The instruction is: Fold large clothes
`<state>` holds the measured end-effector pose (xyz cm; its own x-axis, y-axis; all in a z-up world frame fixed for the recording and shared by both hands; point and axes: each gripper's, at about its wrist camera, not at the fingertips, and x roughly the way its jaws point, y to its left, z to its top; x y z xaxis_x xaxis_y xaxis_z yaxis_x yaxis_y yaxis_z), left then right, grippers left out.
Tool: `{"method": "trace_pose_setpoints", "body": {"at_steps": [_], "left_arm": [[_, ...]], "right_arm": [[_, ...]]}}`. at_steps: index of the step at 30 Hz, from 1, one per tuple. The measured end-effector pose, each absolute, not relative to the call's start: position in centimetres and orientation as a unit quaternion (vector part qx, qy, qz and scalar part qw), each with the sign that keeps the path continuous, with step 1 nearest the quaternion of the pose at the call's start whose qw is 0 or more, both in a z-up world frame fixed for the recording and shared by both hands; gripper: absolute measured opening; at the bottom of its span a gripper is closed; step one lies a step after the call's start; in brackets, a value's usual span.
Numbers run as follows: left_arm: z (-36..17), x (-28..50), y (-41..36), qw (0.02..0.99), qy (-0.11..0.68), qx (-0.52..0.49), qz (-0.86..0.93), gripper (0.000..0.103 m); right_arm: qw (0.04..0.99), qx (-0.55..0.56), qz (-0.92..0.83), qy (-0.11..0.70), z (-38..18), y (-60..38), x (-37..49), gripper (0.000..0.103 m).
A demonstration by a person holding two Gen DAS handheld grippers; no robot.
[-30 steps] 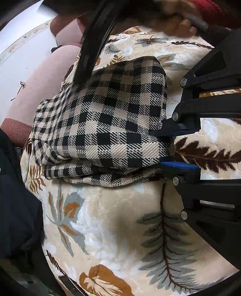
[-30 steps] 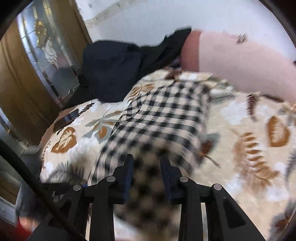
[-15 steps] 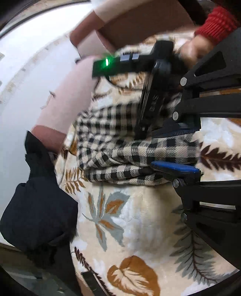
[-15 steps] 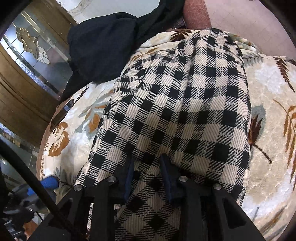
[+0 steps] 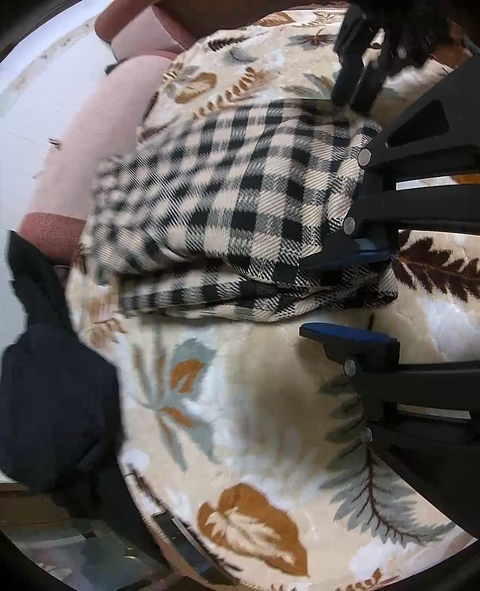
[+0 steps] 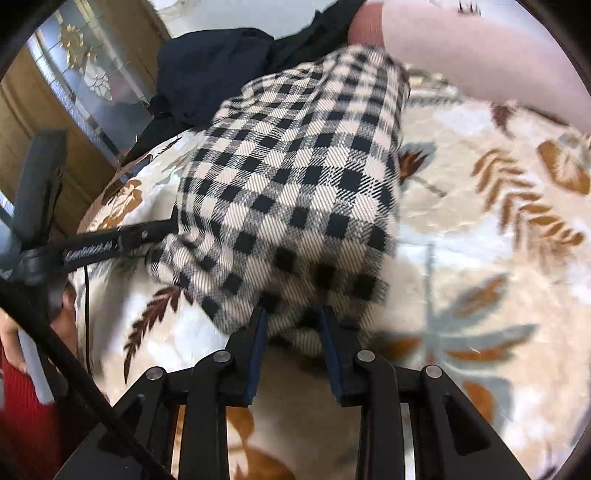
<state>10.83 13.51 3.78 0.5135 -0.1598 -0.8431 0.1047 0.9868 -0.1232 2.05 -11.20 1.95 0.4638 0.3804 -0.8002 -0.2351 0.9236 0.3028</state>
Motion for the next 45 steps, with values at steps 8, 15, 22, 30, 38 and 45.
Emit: {"method": "trace_pose_setpoints", "body": {"at_steps": [8, 15, 22, 30, 38, 45], "left_arm": [[6.3, 12.8, 13.7, 0.885, 0.443, -0.097, -0.104, 0.056], [2.9, 15.3, 13.2, 0.867, 0.476, -0.095, -0.116, 0.071], [0.5, 16.5, 12.2, 0.833, 0.517, -0.132, -0.149, 0.063], [4.1, 14.6, 4.0, 0.841, 0.473, -0.126, -0.230, 0.045], [1.6, 13.4, 0.3, 0.821, 0.514, -0.080, -0.234, 0.053], [4.4, 12.2, 5.7, 0.849, 0.484, -0.089, -0.194, 0.059]], "right_arm": [[0.890, 0.135, 0.138, 0.413, 6.4, -16.2, 7.0, 0.098], [0.824, 0.254, 0.199, 0.466, -1.3, -17.3, 14.4, 0.090], [0.821, 0.290, 0.196, 0.451, -3.2, -14.4, 17.3, 0.066], [0.850, 0.282, 0.200, 0.397, 2.9, -20.7, 13.4, 0.040], [0.831, 0.268, 0.105, 0.476, -2.6, -26.0, 11.2, 0.070], [0.903, 0.150, 0.010, 0.402, 5.3, -25.7, 5.8, 0.075]]}}
